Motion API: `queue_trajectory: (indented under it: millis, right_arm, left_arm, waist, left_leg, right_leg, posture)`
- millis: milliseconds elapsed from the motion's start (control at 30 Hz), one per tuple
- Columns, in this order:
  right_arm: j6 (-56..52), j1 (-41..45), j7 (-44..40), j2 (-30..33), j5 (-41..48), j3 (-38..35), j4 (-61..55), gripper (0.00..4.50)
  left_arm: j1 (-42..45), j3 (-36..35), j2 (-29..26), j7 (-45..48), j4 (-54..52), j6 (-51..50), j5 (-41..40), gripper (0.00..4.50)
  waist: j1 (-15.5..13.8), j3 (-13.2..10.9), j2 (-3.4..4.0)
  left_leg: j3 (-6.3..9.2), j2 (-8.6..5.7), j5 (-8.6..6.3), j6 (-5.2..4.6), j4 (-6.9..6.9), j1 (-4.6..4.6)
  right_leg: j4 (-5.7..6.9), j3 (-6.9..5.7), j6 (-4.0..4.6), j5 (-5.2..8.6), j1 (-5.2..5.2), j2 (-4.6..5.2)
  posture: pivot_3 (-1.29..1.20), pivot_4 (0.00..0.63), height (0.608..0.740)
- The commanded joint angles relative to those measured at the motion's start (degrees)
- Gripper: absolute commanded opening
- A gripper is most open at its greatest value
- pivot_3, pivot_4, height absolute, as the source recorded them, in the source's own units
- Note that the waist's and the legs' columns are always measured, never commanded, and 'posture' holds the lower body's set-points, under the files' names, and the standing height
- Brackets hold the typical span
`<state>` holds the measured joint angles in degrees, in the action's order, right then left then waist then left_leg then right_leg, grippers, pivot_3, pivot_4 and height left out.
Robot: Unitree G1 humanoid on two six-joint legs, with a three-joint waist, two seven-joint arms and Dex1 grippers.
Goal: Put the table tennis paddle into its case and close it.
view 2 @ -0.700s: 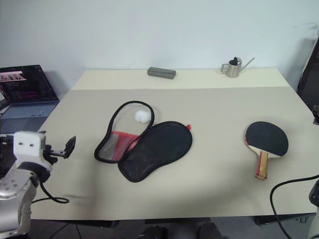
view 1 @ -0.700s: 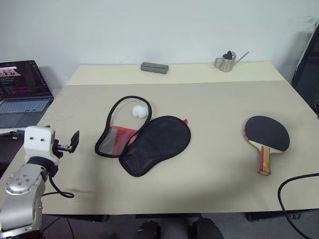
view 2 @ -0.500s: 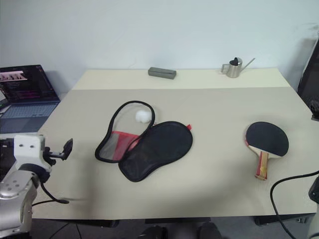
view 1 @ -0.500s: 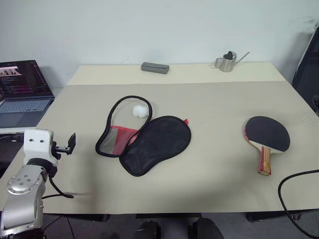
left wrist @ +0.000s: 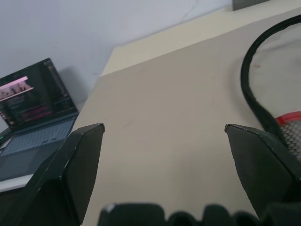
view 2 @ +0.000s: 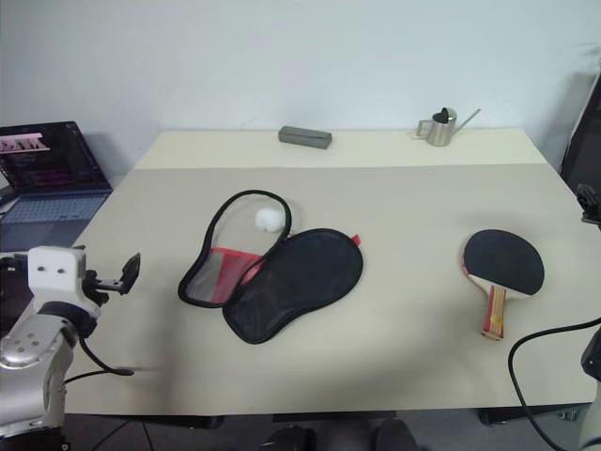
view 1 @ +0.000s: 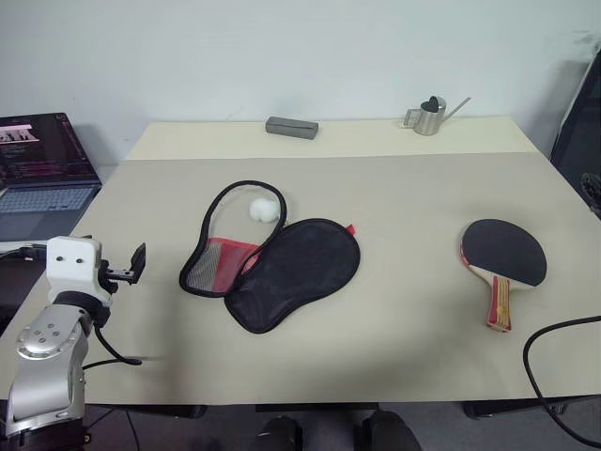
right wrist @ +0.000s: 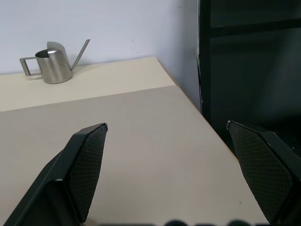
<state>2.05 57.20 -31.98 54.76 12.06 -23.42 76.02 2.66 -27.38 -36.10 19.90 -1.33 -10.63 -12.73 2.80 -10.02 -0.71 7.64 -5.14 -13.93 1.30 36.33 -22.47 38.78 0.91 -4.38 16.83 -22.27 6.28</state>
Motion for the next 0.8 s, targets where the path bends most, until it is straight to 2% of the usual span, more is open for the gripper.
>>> queue_trajectory:
  millis: [33, 133, 333, 400, 500, 633, 800]
  right_arm:
    - [0.07, -0.37, -3.39, -0.94, 0.49, 0.07, -2.95, 4.46]
    - [-0.56, -1.48, -8.28, -2.4, 0.52, 1.04, -4.57, 4.46]
    - [-4.94, -3.35, -20.2, -5.98, 2.64, 2.87, -11.49, 4.46]
    - [-7.73, -4.69, -23.63, -7.51, 3.75, 3.68, -16.42, 4.46]
    - [-14.69, -9.0, -27.31, -10.09, 6.47, 5.86, -29.81, 4.46]
    - [-23.84, -13.94, -24.85, -13.95, 10.1, 7.08, -46.11, 4.46]
    - [-40.41, -17.45, -19.77, -19.79, 17.79, 7.68, -62.0, 4.46]
  left_arm:
    - [0.4, -3.43, -2.55, 1.8, 0.07, 1.47, -1.33, 4.5]
    - [1.68, -3.61, -4.19, 4.5, 1.57, 1.86, -2.58, 4.5]
    - [8.85, 0.35, -5.44, 11.09, 2.42, 0.16, -6.41, 4.5]
    - [10.48, 1.82, -5.85, 13.68, 2.29, -0.83, -7.46, 4.5]
    - [12.91, 4.36, -6.1, 17.47, 1.69, -2.69, -9.21, 4.5]
    - [15.46, 7.25, -6.17, 21.92, 1.57, -4.89, -11.11, 4.5]
    - [17.42, 10.72, -6.27, 26.91, 1.2, -7.53, -12.86, 4.5]
  waist:
    - [0.09, 0.0, 0.0]
    - [0.09, 0.0, 0.0]
    - [0.06, 0.0, 0.0]
    - [0.06, 0.0, 0.0]
    - [0.18, 0.0, 0.0]
    - [0.26, 0.0, 0.01]
    - [0.26, 0.0, 0.0]
  left_leg:
    - [0.0, 0.01, 0.0, 0.0, 0.0, 0.01]
    - [0.01, 0.0, 0.0, 0.0, 0.0, 0.01]
    - [0.05, -0.02, 0.0, 0.0, 0.04, 0.0]
    - [0.08, -0.02, 0.01, 0.01, 0.05, 0.01]
    - [0.15, 0.0, 0.02, 0.04, 0.04, 0.0]
    - [0.25, 0.01, 0.02, 0.04, 0.06, -0.01]
    - [0.36, 0.02, 0.02, 0.04, 0.08, 0.01]
  right_leg:
    - [0.01, 0.0, 0.0, 0.0, 0.0, 0.0]
    - [0.03, 0.0, 0.0, 0.0, 0.0, 0.0]
    - [0.07, -0.03, -0.03, -0.02, 0.0, 0.0]
    - [0.07, -0.02, -0.04, -0.03, 0.0, 0.0]
    - [0.06, -0.01, -0.05, -0.03, -0.03, 0.0]
    - [0.1, -0.01, -0.05, -0.03, -0.05, 0.0]
    - [0.14, 0.02, -0.05, -0.03, -0.07, 0.0]
  posture:
    - [0.0, 0.15, 0.74]
    - [0.0, 0.15, 0.74]
    - [0.0, 0.15, 0.74]
    - [0.0, 0.15, 0.74]
    - [0.0, 0.15, 0.74]
    - [0.0, 0.15, 0.74]
    - [0.0, 0.15, 0.74]
